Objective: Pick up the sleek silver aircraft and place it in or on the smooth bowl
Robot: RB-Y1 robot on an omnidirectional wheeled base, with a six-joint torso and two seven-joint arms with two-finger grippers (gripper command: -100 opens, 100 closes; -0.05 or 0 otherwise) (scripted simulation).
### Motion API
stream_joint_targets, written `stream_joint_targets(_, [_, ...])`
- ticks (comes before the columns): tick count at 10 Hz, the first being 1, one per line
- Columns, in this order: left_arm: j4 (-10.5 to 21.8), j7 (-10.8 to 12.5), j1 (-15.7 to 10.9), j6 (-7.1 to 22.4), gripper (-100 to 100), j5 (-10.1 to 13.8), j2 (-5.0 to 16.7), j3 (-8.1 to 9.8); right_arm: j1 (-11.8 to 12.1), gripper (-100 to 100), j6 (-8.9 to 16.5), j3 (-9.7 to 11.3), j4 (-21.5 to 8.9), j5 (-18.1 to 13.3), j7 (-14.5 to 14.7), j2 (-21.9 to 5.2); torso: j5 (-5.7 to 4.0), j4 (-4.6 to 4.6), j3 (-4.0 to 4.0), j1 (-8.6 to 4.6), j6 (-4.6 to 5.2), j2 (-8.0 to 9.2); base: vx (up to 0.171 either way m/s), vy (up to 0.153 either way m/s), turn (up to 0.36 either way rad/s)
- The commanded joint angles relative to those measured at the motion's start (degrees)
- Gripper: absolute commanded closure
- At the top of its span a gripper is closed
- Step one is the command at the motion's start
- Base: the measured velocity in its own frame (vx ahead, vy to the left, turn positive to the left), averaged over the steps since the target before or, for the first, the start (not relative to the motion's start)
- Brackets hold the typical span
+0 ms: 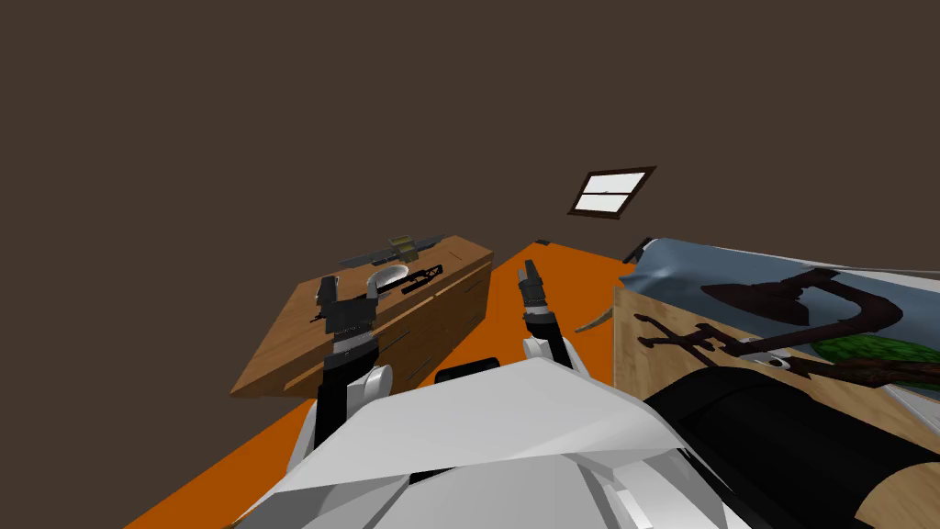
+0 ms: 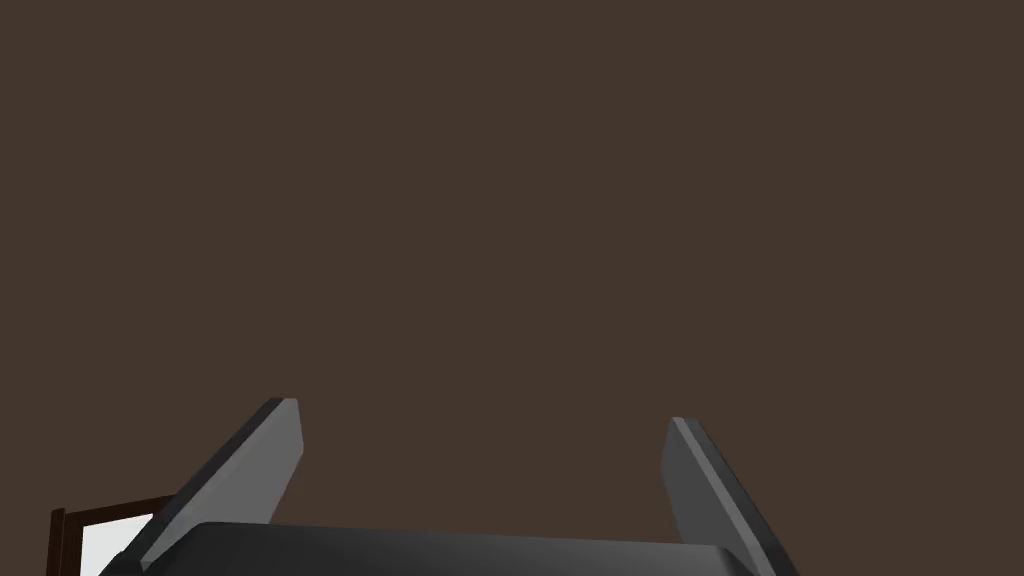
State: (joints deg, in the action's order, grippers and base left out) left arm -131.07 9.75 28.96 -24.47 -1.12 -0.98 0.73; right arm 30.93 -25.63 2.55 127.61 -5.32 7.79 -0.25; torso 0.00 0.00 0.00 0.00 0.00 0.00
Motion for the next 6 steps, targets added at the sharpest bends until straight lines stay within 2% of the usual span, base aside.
stream_joint_targets(1, [0.4,-0.1,-0.6,0.6,-100,0.1,1.8,0.06,0.0,0,0.0,0.0,0.0,0.0,0.0,0.0,0.00,0.00,0.00,0.00,0.00,0.00,-0.031,-0.008,-0.007])
stream_joint_targets(3, [1.6,-0.2,-2.1,1.9,-100,0.4,4.7,0.19,0.0,0,0.0,0.0,0.0,0.0,0.0,0.0,0.00,0.05,0.13,0.02,0.00,0.23,-0.088,0.002,-0.014])
stream_joint_targets(6, [4.8,-0.5,-5.8,5.1,-100,0.8,8.9,0.48,0.0,0,0.0,0.0,0.0,0.0,0.0,0.0,0.00,0.12,0.31,-0.01,0.01,0.54,-0.147,-0.005,-0.012])
